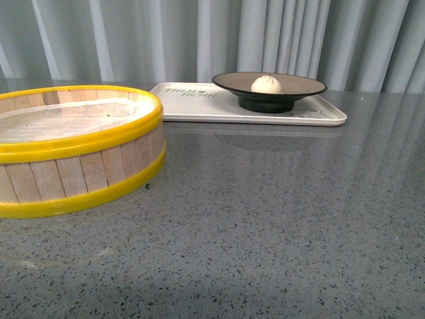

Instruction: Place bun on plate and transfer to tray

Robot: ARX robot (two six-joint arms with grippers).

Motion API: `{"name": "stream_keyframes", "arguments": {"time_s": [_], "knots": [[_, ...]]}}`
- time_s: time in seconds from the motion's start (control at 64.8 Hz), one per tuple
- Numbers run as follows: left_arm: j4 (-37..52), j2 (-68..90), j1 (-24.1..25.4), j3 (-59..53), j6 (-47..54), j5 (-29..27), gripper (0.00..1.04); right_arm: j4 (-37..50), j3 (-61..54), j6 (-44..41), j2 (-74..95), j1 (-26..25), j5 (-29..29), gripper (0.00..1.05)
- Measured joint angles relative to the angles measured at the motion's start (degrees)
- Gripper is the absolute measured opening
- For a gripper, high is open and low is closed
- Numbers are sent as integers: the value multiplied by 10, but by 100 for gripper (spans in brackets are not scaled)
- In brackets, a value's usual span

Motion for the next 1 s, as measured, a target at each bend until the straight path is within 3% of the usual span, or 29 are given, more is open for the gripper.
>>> {"name": "stream_keyframes", "arguments": {"time_s": [0.077,0.37,0.463,0.834,1.003], "knots": [[0,0,0,0,0,0,98,-20,0,0,-23,30,4,2],[0,0,0,0,0,0,98,-65,0,0,-67,31,10,2],[0,0,0,0,0,0,98,-159,0,0,-143,31,10,2],[0,0,0,0,0,0,98,-163,0,0,-162,31,10,2],[0,0,0,0,0,0,98,-163,0,0,-162,31,10,35]]}}
